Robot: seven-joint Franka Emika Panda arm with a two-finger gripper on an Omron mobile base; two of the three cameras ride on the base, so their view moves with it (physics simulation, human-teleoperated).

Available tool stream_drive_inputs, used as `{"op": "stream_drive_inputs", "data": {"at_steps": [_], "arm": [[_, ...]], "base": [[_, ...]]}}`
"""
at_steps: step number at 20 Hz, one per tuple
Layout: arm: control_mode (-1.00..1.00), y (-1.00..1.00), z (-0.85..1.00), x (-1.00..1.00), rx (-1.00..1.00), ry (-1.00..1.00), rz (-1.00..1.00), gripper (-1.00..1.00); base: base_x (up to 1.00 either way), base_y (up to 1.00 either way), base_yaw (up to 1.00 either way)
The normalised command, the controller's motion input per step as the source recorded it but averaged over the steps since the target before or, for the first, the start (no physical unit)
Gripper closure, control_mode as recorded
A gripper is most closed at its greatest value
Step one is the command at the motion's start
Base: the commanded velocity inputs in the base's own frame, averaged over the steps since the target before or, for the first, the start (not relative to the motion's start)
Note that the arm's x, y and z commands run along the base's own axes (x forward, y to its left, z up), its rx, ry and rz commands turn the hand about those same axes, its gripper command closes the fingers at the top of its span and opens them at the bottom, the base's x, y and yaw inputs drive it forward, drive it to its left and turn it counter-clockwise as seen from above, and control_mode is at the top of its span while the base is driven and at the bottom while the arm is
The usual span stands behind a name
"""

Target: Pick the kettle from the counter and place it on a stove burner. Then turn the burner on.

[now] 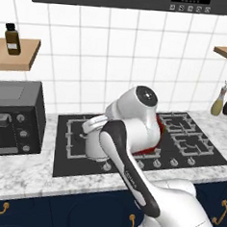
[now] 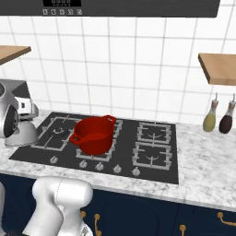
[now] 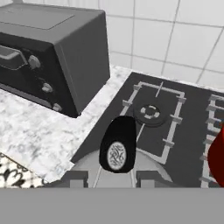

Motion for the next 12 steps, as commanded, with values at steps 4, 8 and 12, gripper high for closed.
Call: {"op": "stream_drive_inputs", "data": {"at_steps": [4, 8, 12], "arm": [[-1.0, 0.33, 0.0, 0.45, 0.0, 0.0, -0.21, 1.0], [-1.0, 0.16, -0.02, 0.54, 0.0, 0.0, -0.15, 1.0], [-1.0, 0.03, -0.04, 0.64, 0.0, 0.03, -0.13, 1.0]], "base": [[0.0, 0.0, 0.0], [0.0, 0.0, 0.0], [0.0, 0.0, 0.0]]}}
